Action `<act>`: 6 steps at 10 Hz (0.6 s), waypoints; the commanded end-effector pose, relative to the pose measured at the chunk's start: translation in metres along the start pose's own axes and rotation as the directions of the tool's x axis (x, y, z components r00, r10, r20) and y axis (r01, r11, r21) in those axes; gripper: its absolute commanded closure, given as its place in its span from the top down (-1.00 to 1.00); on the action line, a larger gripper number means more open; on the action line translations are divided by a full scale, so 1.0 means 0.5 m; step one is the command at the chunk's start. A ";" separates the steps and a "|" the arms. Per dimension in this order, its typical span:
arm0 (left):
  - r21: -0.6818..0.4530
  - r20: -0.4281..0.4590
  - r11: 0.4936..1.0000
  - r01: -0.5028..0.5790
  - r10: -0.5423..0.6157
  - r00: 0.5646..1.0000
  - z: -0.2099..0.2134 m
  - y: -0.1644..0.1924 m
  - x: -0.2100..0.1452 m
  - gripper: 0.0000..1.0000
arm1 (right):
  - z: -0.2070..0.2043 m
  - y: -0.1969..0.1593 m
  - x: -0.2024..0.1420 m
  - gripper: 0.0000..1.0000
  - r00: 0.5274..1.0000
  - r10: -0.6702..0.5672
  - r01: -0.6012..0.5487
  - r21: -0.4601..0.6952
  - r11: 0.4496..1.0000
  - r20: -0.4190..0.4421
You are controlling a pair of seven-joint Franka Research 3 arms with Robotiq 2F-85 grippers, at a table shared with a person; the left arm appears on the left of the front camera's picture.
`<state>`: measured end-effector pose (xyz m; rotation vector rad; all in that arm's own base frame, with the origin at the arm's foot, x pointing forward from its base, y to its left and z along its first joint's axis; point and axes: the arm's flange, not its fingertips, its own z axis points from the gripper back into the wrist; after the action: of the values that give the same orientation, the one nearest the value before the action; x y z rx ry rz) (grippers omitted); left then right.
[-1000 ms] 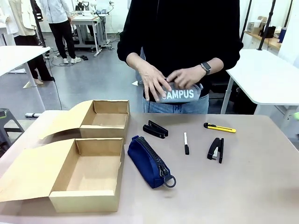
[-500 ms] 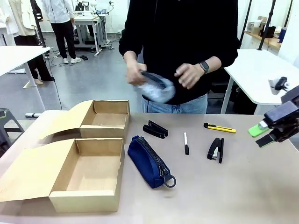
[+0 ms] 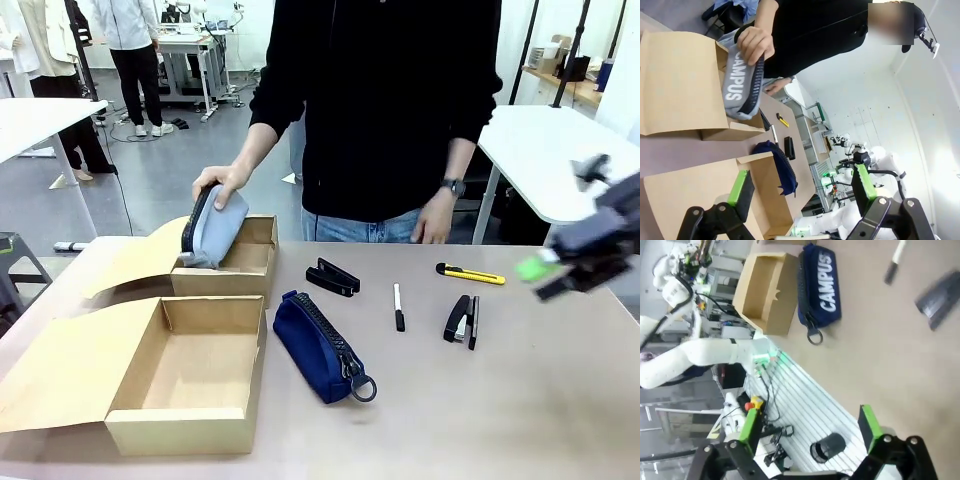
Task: Place items inside the box.
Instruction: Pick up a Pencil pouch or Stapler and place it inside the Mailer Box closest to the robot.
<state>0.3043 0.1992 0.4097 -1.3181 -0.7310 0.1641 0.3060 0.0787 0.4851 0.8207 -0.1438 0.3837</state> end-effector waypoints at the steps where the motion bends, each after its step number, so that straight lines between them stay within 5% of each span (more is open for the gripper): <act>1: -0.023 0.017 0.999 0.024 -0.024 1.000 -0.001 0.000 -0.002 1.00 | -0.179 0.144 0.095 1.00 0.999 0.018 -0.010 -0.192 0.981 0.041; 5: -0.023 0.017 0.999 0.024 -0.024 1.000 -0.001 0.000 -0.002 1.00 | -0.472 0.292 0.143 1.00 0.983 0.146 -0.179 -0.406 0.896 -0.111; 6: -0.023 0.017 0.999 0.024 -0.024 1.000 -0.001 0.000 -0.002 1.00 | -0.462 0.281 0.141 1.00 0.978 0.152 -0.200 -0.417 0.886 -0.146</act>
<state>0.3046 0.1992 0.4095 -1.3187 -0.7313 0.1642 0.2884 0.3646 0.4384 0.4125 -0.2114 0.5610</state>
